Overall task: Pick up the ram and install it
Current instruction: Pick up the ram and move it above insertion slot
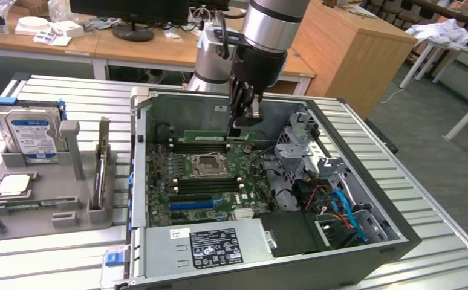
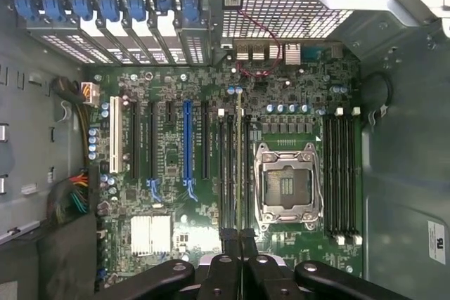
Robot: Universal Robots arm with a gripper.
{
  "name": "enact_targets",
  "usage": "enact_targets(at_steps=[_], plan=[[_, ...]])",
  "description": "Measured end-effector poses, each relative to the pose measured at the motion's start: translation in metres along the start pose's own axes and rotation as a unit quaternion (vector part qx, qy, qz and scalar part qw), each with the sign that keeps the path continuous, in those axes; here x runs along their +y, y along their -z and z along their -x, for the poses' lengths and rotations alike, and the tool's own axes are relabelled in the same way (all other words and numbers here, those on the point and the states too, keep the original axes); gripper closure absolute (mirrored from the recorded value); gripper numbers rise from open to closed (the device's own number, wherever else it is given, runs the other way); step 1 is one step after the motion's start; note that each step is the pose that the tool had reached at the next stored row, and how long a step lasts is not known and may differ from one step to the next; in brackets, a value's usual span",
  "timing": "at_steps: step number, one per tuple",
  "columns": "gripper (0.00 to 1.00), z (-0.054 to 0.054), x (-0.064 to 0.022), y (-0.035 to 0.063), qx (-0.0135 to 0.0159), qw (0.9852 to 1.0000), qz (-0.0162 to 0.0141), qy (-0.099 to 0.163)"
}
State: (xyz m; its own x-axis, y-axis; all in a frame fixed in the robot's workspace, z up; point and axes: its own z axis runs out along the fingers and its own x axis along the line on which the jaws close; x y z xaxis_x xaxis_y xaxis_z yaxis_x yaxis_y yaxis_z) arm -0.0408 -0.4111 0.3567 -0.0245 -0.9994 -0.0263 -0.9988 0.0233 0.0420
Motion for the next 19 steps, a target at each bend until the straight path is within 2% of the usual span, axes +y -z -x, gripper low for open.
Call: enact_targets(at_steps=[19], plan=[[0.88,0.0,-0.0006,-0.0149,0.0,1.0,0.0,0.0]])
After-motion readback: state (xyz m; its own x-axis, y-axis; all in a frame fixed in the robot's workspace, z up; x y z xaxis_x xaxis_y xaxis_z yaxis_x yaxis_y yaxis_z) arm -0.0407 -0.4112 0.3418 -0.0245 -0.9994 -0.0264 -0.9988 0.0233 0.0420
